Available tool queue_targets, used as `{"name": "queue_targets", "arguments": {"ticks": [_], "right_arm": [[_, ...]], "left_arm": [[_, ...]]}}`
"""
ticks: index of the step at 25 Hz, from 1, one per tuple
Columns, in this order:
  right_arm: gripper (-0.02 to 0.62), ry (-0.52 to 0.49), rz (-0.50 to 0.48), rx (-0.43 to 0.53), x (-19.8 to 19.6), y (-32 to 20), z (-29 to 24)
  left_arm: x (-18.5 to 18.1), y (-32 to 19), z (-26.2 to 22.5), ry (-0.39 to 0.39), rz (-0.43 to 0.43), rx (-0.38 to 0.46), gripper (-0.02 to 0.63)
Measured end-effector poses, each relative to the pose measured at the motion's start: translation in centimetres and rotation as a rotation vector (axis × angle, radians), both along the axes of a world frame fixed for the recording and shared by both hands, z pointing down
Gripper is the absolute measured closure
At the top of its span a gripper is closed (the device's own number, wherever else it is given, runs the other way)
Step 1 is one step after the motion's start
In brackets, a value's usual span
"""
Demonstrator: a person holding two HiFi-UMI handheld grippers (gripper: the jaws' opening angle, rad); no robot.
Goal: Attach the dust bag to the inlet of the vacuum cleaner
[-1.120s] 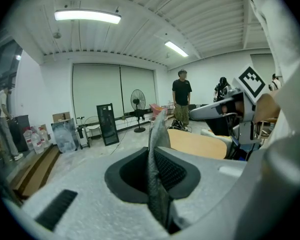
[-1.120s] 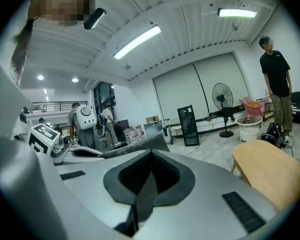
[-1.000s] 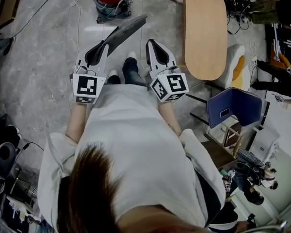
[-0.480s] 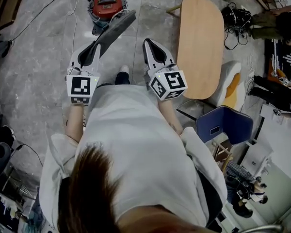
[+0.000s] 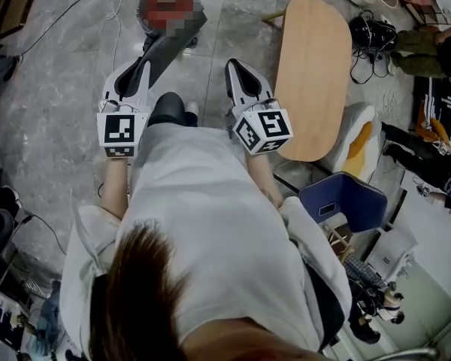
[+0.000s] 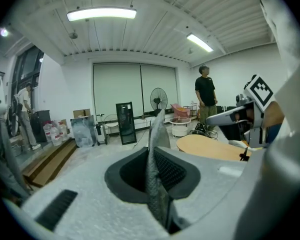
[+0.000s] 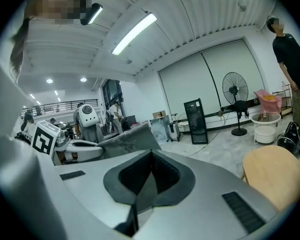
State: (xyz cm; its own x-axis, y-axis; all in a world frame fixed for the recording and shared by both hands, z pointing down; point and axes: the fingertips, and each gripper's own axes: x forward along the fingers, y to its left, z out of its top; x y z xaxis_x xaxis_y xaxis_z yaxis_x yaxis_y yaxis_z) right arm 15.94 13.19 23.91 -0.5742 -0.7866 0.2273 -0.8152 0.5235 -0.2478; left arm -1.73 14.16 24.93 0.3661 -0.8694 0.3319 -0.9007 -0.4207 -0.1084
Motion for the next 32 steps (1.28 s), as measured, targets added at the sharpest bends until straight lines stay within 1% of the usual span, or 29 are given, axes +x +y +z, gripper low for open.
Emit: {"name": "queue_targets", "arguments": {"ticks": [5, 9, 14, 18, 22, 27, 32], "right_arm": [[0.594, 0.006, 0.003, -0.028, -1.2, -2.2, 0.9], [0.594, 0.010, 0.025, -0.051, -2.3, -5.1, 1.6], [0.594, 0.000, 0.053, -0.072, -4.0, -9.7, 1.5], [0.594, 0.005, 0.070, -0.078, -6.1, -12.8, 1.5], [0.594, 0.018, 0.092, -0.078, -7.2, -15.1, 1.7], [0.594, 0.026, 0.124, -0.080, -7.8, -16.8, 1.4], [0.594, 0.043, 0.123, -0.091, -8.2, -17.4, 1.2]], "left_arm": [[-1.2, -2.3, 0.5, 0.007, 0.001, -0.015, 0.566], [-2.7, -5.2, 1.3, 0.003, 0.007, -0.022, 0.566], [-4.1, -10.1, 1.2, -0.025, 0.061, -0.029, 0.566], [-5.5, -13.3, 1.3, -0.013, 0.100, -0.036, 0.566], [-6.9, -16.1, 1.7, -0.009, 0.126, -0.041, 0.565], [-7.7, -17.9, 2.1, -0.004, 0.166, -0.055, 0.566], [-7.8, -18.4, 2.2, 0.011, 0.185, -0.068, 0.566]]}}
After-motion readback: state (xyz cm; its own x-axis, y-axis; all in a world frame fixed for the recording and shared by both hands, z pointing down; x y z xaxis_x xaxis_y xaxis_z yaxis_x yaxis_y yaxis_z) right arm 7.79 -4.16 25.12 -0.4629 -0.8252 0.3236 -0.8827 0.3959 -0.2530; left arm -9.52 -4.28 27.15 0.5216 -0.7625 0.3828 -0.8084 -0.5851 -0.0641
